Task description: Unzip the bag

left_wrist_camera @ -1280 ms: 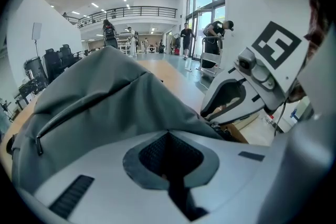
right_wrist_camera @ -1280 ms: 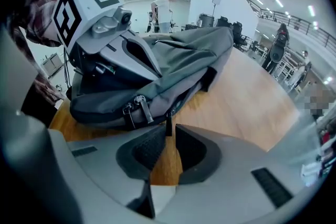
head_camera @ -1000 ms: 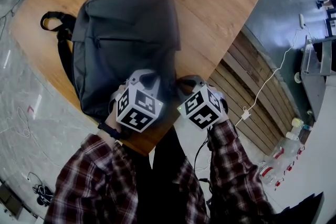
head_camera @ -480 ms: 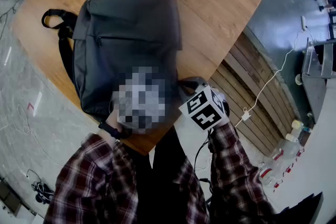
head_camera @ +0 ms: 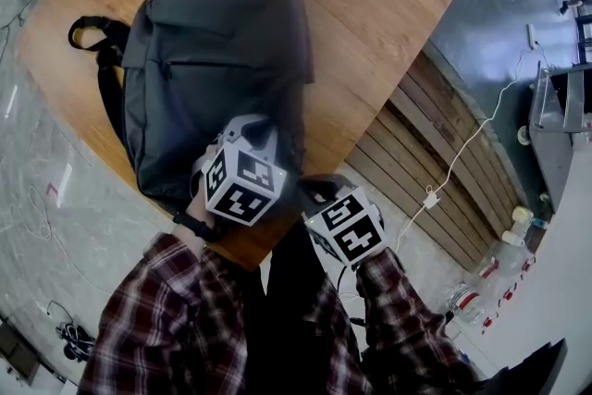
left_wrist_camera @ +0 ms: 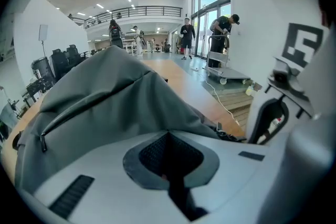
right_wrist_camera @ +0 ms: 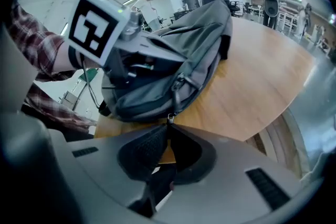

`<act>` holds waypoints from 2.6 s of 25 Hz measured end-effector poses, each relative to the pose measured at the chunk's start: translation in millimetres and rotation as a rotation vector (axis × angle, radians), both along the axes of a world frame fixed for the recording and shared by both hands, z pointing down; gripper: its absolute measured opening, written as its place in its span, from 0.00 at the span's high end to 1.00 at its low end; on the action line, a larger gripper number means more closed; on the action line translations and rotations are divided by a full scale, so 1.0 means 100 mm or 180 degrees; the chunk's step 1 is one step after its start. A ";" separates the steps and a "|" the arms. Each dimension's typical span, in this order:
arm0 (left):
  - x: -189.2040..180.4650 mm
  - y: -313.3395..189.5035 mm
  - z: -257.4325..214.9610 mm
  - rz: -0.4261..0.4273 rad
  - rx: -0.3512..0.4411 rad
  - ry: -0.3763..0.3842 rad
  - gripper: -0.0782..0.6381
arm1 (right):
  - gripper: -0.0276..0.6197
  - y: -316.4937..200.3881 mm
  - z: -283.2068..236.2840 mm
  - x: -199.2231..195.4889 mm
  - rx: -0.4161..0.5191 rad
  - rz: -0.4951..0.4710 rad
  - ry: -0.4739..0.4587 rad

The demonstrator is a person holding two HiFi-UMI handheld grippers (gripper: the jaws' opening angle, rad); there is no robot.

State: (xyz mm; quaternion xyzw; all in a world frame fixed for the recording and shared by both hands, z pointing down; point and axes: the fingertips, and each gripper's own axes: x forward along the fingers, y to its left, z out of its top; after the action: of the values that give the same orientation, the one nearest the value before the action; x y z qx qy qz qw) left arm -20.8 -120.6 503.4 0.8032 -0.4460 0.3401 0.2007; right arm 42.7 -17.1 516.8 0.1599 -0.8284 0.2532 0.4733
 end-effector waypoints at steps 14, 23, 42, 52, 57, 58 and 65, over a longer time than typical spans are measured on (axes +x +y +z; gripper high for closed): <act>0.03 -0.15 -0.06 0.0087 -0.0140 -0.0024 0.88 | 0.94 0.53 -0.04 -0.10 0.0359 0.0082 -0.0178; -0.26 0.34 -0.01 0.0445 -0.0360 -0.0359 0.88 | 0.94 -0.25 -0.09 0.22 0.1059 -0.0061 0.0167; -0.27 0.25 0.02 -0.0349 -0.0815 0.0465 0.88 | 0.94 -1.15 -0.03 -0.18 0.1391 -0.0549 0.0213; -0.32 0.07 0.04 -0.0585 -0.0709 0.0417 0.88 | 0.94 0.04 -0.21 -0.17 0.0879 -0.0049 -0.0195; -0.27 -0.10 0.03 -0.0733 -0.0665 0.0399 0.88 | 0.94 0.71 -0.32 -0.55 0.0607 -0.0061 -0.0519; -0.26 -0.13 0.03 -0.0751 -0.0657 0.0393 0.88 | 0.94 0.74 -0.32 -0.61 0.0596 -0.0047 -0.0551; -0.14 -0.16 -0.10 -0.0435 -0.0655 0.0717 0.88 | 0.94 0.51 -0.22 -0.37 0.0755 -0.0075 -0.0373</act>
State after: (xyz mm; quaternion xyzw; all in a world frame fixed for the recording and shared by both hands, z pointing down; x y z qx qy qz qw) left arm -35.1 -136.9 493.0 0.7793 -0.4371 0.2773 0.3532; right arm 6.0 33.8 494.7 0.1899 -0.8806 0.1567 0.4048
